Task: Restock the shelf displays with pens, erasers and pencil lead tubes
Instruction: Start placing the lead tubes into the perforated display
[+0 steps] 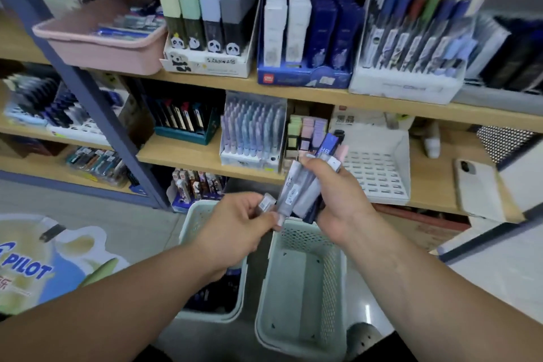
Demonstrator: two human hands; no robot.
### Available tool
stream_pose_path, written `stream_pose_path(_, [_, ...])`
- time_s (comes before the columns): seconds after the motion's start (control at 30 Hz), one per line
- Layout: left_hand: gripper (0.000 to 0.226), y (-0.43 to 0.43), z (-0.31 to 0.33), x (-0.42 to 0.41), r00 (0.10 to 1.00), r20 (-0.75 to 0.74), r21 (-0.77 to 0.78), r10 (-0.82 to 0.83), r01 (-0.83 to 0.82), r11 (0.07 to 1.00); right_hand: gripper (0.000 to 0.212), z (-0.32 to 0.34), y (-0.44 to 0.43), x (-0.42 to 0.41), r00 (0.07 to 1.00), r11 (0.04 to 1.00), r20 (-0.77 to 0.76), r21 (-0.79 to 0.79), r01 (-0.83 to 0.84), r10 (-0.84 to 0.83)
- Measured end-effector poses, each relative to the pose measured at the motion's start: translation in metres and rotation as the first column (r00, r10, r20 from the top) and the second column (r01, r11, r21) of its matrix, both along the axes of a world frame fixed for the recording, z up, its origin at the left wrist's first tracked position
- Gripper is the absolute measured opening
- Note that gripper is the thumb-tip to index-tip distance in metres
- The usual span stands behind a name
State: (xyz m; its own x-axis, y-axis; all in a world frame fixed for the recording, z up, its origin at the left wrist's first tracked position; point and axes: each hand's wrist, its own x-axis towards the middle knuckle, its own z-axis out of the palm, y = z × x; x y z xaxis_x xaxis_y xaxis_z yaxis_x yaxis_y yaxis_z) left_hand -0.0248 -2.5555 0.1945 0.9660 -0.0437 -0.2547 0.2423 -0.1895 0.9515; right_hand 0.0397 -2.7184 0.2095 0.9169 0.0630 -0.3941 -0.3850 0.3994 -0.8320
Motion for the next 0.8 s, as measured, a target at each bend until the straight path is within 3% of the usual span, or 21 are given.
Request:
stream_pose_path(0.1, [0.012, -0.032, -0.001, 0.007, 0.999, 0.023, 0.112, -0.038, 0.035, 0.993, 0.003, -0.002, -0.034, -0.001, 1.0, 1.0, -0.001, -0.023, 0.013, -0.013])
stream_pose_path(0.23, [0.015, -0.07, -0.005, 0.019, 0.998, -0.023, 0.11, -0.061, 0.063, 0.992, 0.002, -0.01, -0.072, 0.002, 0.999, 0.999, -0.029, -0.047, 0.012, -0.013])
stream_pose_path(0.4, [0.013, -0.106, -0.014, 0.04, 0.992, -0.114, -0.188, 0.055, -0.076, 0.979, 0.003, -0.016, -0.105, 0.026, 0.995, 0.995, -0.016, -0.023, 0.101, -0.102])
stream_pose_path(0.57, [0.041, -0.119, -0.035, 0.069, 0.957, -0.258, -0.484, 0.132, -0.246, 0.84, 0.003, -0.031, -0.125, 0.042, 0.984, 0.986, -0.085, 0.039, 0.162, -0.159])
stream_pose_path(0.73, [0.027, -0.132, -0.047, 0.094, 0.957, -0.275, -0.585, 0.095, -0.244, 0.773, 0.001, -0.032, -0.14, 0.055, 0.984, 0.982, -0.062, 0.083, 0.171, -0.167])
stream_pose_path(0.8, [0.023, -0.135, -0.049, 0.103, 0.961, -0.263, -0.557, 0.079, -0.219, 0.801, 0.01, -0.034, -0.146, 0.06, 0.981, 0.979, -0.05, 0.076, 0.191, -0.187])
